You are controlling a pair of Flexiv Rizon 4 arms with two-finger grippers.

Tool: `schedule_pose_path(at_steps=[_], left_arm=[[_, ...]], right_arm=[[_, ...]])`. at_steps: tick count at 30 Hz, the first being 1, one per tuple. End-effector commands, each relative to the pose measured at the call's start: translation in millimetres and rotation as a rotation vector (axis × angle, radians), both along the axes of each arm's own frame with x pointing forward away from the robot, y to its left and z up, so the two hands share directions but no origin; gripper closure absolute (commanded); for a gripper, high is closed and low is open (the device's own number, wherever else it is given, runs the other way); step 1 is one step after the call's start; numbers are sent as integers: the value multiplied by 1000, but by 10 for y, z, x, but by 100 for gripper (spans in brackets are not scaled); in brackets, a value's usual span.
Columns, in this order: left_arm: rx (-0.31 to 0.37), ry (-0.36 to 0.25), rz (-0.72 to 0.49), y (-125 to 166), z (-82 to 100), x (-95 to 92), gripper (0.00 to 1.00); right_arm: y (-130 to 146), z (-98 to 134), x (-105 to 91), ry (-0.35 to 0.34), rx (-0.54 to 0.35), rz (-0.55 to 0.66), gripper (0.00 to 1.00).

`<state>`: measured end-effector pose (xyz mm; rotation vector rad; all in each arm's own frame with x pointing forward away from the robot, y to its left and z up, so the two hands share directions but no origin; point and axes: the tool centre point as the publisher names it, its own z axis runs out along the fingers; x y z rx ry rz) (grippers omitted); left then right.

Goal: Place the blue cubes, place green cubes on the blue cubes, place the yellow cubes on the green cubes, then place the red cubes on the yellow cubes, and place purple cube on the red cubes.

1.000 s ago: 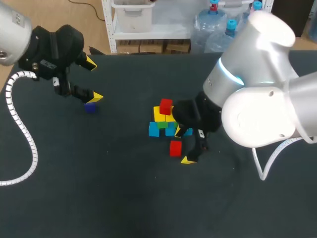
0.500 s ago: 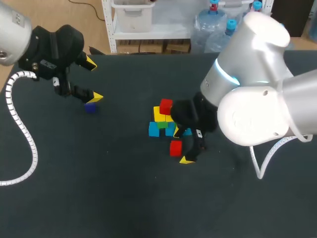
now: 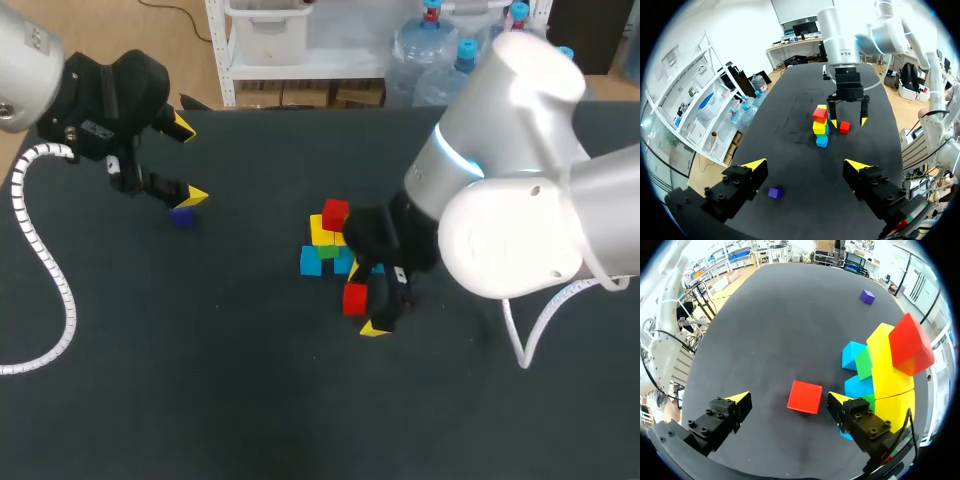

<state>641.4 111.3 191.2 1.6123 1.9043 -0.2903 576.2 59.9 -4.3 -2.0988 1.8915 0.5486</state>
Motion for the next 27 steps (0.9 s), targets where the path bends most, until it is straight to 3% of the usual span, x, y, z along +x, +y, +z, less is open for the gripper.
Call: schedule_pose_path(at_steps=[1,8,17,27], left_arm=[[-1,-1,-1,3,-6,1,0],[-1,-1,-1,3,-6,1,0],[-1,-1,-1,3,-6,1,0],[-1,-1,-1,3,-6,1,0]], right_arm=[[30,4,-52,-17,-28,-6,0],[57,45,-62,-34,-117,-20,0],[72,29,-52,-27,-133,-20,0],[94,17,-31,-23,-213,-14,0]])
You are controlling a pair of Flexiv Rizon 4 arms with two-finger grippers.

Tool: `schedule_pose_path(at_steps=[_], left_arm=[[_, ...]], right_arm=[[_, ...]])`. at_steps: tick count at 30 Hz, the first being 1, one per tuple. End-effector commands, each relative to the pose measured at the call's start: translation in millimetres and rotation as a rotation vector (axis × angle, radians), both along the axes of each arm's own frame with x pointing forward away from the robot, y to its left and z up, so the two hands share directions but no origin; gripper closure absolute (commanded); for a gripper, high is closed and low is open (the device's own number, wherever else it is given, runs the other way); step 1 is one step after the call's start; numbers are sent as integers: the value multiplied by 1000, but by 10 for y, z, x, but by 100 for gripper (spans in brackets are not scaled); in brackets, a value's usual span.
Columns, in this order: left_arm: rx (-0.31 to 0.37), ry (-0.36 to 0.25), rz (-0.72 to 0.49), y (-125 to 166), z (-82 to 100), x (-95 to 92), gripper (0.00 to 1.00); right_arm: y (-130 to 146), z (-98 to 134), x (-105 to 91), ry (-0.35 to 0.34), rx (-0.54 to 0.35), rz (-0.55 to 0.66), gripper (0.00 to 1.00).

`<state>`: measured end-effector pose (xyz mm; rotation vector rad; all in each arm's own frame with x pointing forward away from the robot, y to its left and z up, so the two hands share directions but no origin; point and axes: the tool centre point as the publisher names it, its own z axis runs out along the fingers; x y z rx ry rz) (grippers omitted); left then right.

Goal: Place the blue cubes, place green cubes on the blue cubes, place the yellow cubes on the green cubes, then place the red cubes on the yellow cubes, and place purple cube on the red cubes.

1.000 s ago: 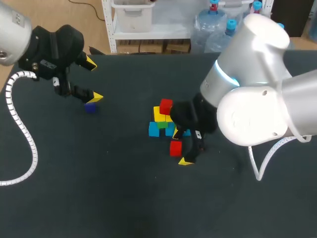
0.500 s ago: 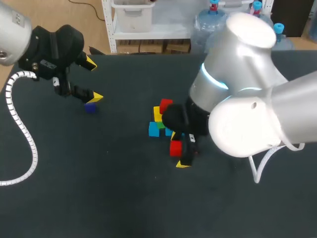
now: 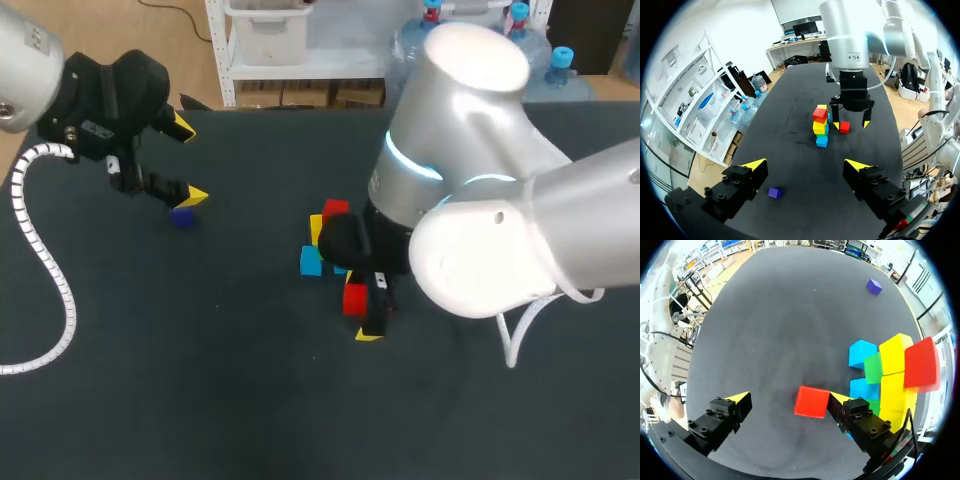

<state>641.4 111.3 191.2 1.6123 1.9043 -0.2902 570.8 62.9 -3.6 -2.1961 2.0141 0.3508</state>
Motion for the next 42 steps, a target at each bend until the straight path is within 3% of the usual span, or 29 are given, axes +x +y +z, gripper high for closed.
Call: schedule_pose_path(at_steps=[1,15,42], left_arm=[[-1,-1,-1,3,-6,1,0],[-1,-1,-1,3,-6,1,0],[-1,-1,-1,3,-6,1,0]], right_arm=[[64,13,23,1,-26,-3,0],[24,52,32,-8,-94,-19,0],[50,22,49,-2,-130,-9,0]])
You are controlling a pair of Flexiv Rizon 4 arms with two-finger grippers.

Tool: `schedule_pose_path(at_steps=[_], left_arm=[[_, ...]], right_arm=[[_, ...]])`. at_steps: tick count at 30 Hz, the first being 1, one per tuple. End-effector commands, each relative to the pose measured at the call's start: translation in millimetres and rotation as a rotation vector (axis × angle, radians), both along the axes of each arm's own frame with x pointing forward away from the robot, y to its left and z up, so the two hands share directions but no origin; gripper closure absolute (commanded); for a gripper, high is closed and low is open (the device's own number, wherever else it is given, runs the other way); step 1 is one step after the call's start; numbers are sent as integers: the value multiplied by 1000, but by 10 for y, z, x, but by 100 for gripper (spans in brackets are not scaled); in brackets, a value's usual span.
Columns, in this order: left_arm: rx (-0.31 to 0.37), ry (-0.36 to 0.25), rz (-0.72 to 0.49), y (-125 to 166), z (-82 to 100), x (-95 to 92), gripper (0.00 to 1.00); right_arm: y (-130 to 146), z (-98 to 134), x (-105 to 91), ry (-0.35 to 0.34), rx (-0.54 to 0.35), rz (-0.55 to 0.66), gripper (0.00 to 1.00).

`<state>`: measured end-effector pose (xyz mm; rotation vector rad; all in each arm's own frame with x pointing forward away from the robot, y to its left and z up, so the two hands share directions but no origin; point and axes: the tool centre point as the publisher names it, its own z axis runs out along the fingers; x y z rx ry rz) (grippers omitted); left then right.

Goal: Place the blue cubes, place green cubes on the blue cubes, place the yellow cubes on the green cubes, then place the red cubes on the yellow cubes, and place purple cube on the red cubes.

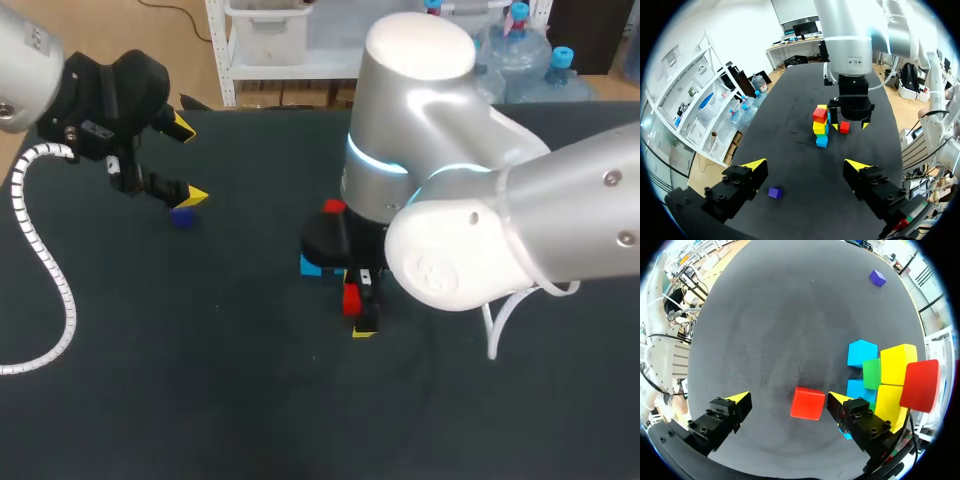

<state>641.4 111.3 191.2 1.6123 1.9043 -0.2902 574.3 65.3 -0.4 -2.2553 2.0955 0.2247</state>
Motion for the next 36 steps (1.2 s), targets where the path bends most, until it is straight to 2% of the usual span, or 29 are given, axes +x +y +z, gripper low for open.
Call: schedule_pose_path(at_steps=[1,2,3,5,6,22,23,24,25,34,35,36], left_arm=[[-1,-1,-1,4,-6,2,0],[-1,-1,-1,4,-6,2,0],[-1,-1,-1,4,-6,2,0],[-1,-1,-1,4,-6,2,0],[-1,-1,-1,4,-6,2,0],[-1,-1,-1,4,-6,2,0],[-1,-1,-1,4,-6,2,0],[-1,-1,-1,4,-6,2,0],[-1,-1,-1,4,-6,2,0],[-1,-1,-1,4,-6,2,0],[-1,-1,-1,4,-6,2,0],[-1,-1,-1,4,-6,2,0]], right_arm=[[25,-12,14,4,-7,0,7],[24,-15,14,5,-8,0,12],[22,-18,13,6,-9,-1,13],[18,-22,12,8,-10,-3,7],[16,-23,12,8,-11,-4,0],[-4,-41,15,10,-24,-4,0],[-3,-42,15,11,-23,-3,13],[-1,-45,12,11,-22,-2,51],[1,-46,11,11,-21,-1,54],[-14,-52,2,13,-18,-2,56],[-18,-49,-1,13,-18,-3,58],[-23,-47,-4,12,-18,-3,64]])
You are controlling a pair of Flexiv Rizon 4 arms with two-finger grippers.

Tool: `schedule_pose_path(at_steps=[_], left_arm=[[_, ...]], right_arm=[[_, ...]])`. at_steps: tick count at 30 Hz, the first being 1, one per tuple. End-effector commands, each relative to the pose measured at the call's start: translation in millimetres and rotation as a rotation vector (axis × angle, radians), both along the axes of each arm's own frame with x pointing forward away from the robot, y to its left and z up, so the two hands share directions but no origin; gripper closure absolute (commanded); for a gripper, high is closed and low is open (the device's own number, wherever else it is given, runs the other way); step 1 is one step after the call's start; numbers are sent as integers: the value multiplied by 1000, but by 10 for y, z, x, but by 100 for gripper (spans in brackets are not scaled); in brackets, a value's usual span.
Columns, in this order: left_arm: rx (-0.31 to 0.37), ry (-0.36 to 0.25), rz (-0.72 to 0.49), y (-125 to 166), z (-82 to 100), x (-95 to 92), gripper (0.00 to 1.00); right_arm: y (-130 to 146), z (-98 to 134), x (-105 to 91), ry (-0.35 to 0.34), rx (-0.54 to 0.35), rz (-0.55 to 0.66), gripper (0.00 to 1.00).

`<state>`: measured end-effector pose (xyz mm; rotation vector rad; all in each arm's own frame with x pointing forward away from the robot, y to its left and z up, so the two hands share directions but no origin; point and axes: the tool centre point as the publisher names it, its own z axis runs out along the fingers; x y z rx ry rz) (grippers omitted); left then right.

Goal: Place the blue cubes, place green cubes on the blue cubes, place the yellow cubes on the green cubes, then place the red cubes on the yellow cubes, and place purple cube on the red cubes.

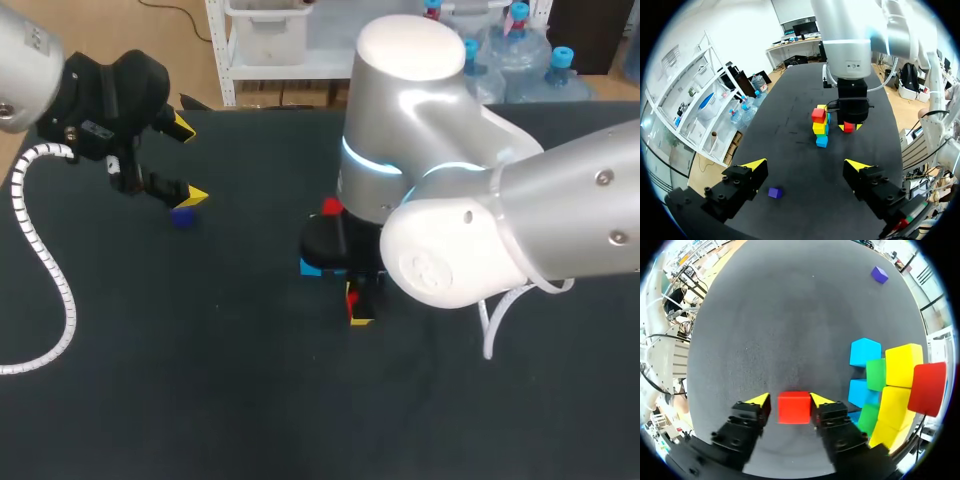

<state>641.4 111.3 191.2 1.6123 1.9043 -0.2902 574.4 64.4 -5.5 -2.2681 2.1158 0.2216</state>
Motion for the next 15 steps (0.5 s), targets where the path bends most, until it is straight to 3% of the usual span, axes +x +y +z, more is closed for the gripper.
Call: schedule_pose_path(at_steps=[1,3,4,5,15], left_arm=[[-1,-1,-1,3,-6,2,0],[-1,-1,-1,3,-6,2,0],[-1,-1,-1,3,-6,2,0],[-1,-1,-1,3,-6,2,0],[-1,-1,-1,3,-6,2,0]], right_arm=[[-18,6,-6,-2,1,-2,67],[-25,15,-15,-3,0,-4,57],[-29,25,-24,-4,2,-6,13],[-30,31,-31,-5,2,-5,0],[-69,7,-66,7,-2,10,0]])
